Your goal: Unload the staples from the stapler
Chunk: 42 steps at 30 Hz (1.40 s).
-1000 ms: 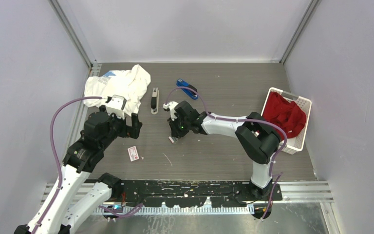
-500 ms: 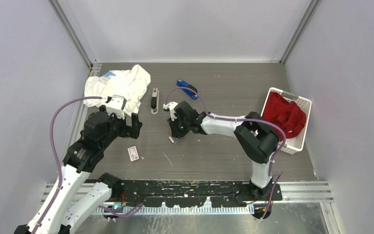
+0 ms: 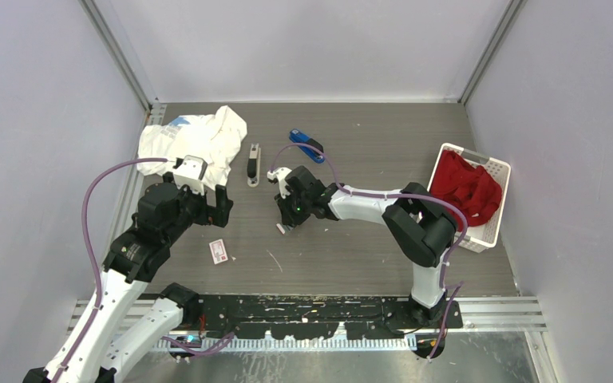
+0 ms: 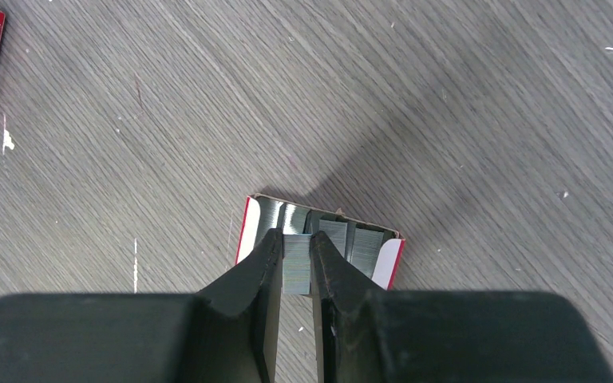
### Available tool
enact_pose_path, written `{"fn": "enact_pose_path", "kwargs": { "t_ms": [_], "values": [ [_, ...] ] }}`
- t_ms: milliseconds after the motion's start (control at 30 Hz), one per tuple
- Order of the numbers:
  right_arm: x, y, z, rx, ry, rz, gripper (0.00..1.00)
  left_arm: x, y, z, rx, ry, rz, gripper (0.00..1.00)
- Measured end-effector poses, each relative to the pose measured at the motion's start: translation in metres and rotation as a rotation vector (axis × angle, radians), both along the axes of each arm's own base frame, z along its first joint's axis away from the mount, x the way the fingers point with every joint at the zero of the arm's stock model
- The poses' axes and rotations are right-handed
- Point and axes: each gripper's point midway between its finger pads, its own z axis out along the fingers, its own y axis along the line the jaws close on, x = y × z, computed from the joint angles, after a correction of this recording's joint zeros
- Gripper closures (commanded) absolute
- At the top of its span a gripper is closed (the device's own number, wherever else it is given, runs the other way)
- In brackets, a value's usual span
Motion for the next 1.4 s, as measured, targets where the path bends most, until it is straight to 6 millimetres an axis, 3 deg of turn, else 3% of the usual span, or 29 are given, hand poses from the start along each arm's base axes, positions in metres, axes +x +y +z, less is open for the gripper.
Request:
{"fn": "enact_pose_path", "kwargs": {
  "t_ms": [600,1133,1267,1400],
  "values": [
    [-0.001,-0.001,0.0,-0.004,0.002,0.002,0.65,0.0,0.0,0.0,0.0,0.0,0.0,0.02],
    [-0.004,0.004,0.006,0.015,0.013,0.037,0.68,0.0,0.0,0.0,0.0,0.0,0.0,0.01],
    [-0.008,0.004,0.019,0.054,0.033,0.077,0.69,0.0,0.0,0.0,0.0,0.0,0.0,0.02],
    [-0.002,-0.001,0.045,0.121,0.022,0.105,0.7,0.0,0.0,0.0,0.0,0.0,0.0,0.01]
  ]
}}
